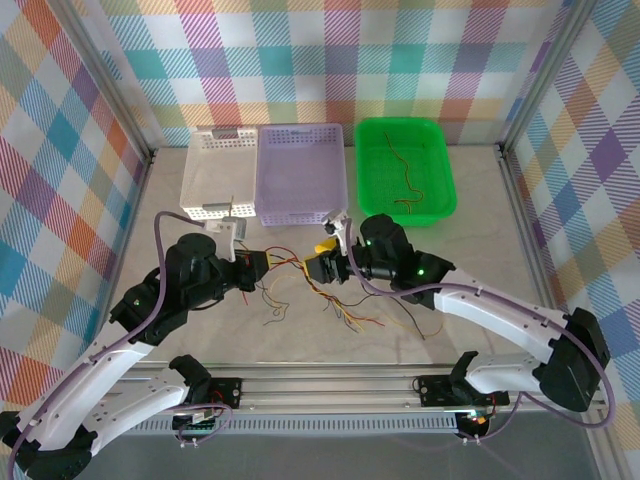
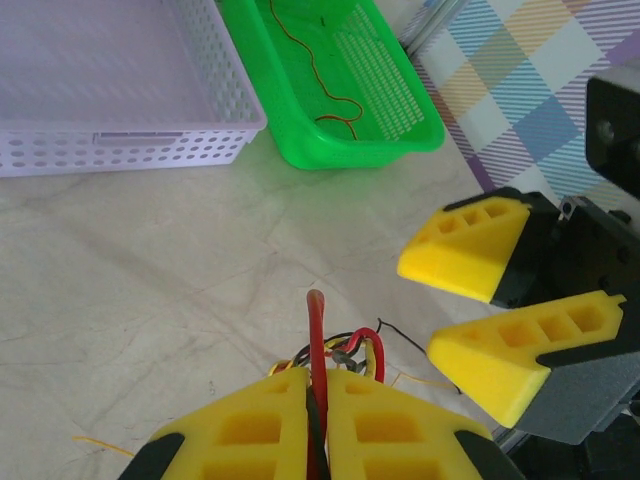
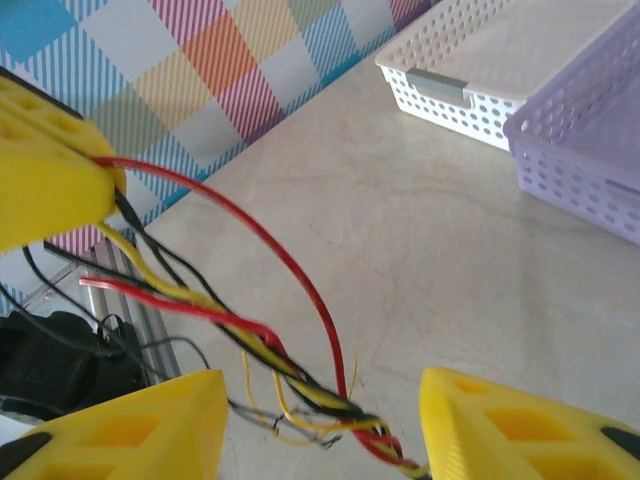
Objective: Untangle the cables
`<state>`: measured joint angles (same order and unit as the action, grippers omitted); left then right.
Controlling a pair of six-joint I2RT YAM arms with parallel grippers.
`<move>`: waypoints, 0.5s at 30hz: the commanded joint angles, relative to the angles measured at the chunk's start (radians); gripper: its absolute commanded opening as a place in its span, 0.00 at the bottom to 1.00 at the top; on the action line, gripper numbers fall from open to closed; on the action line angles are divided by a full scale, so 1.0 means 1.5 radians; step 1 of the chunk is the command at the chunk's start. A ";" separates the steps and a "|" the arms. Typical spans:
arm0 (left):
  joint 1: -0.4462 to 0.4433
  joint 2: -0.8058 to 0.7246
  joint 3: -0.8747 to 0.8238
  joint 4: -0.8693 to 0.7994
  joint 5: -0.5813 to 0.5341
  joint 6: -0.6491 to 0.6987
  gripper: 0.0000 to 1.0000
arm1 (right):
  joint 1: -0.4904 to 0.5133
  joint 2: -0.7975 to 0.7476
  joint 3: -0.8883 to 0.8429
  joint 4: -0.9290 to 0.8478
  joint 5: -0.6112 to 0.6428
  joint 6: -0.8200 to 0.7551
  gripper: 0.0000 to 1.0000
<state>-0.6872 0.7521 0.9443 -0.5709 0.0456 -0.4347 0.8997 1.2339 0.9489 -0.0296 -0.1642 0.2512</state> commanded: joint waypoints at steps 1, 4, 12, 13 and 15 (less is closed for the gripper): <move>-0.010 0.002 0.000 0.024 0.014 -0.010 0.00 | 0.012 0.023 0.029 0.033 -0.013 -0.037 0.53; -0.011 0.003 0.002 0.023 0.014 -0.008 0.00 | 0.024 0.037 0.030 0.051 -0.031 -0.047 0.54; -0.011 0.005 0.001 0.020 0.016 -0.006 0.00 | 0.049 0.059 0.041 0.062 -0.015 -0.069 0.52; -0.012 0.006 0.000 0.020 0.017 -0.006 0.00 | 0.050 0.059 0.041 0.062 -0.009 -0.071 0.49; -0.011 0.005 -0.003 0.020 0.017 -0.006 0.00 | 0.050 0.057 0.040 0.063 0.003 -0.072 0.41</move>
<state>-0.6937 0.7650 0.9443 -0.5705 0.0532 -0.4347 0.9691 1.3159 0.9779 0.0246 -0.1829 0.1696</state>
